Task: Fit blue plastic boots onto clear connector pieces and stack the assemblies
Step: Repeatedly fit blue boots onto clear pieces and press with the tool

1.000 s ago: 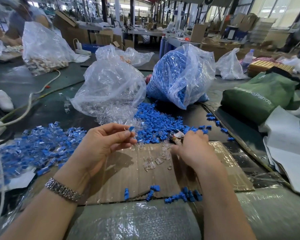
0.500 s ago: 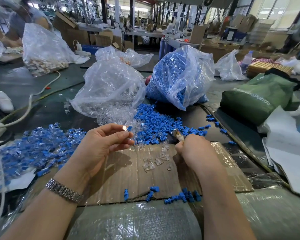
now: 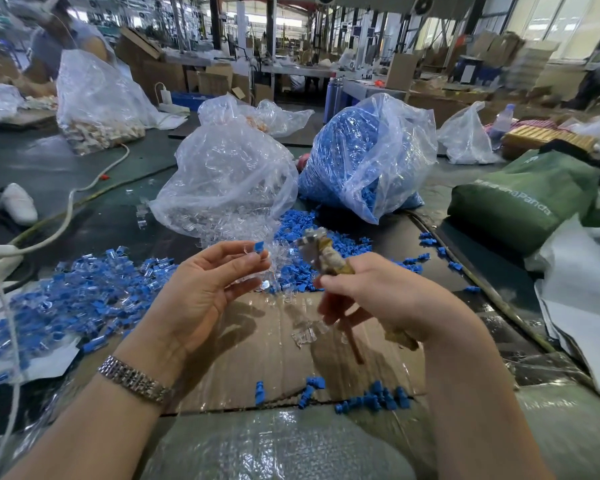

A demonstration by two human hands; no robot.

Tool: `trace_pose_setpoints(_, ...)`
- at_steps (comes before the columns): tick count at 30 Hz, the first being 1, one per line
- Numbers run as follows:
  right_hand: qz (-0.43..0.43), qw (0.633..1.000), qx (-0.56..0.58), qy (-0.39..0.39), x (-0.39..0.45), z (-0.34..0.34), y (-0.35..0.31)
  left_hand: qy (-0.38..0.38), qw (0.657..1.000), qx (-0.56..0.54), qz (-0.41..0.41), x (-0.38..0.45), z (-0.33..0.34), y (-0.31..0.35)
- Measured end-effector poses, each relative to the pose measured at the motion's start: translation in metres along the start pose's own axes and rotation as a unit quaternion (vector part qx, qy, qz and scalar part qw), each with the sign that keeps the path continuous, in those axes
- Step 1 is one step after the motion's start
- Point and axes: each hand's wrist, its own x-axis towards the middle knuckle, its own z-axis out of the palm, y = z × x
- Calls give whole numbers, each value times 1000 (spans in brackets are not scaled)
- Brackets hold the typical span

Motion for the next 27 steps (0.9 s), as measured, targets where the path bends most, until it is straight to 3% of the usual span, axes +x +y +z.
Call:
trace_pose_setpoints(2,-11,998,-12,-61,-2,8,-6,1,1000,2,12,1,-1,-1)
trace_pose_setpoints(5,-24,996,-18,-85,-3,19,-11,1,1000,6,22,1,-1,-3)
trace_pose_setpoints(27,-49,996,-61,-43,3,31,-7,25,989,146,27,-8,9,2)
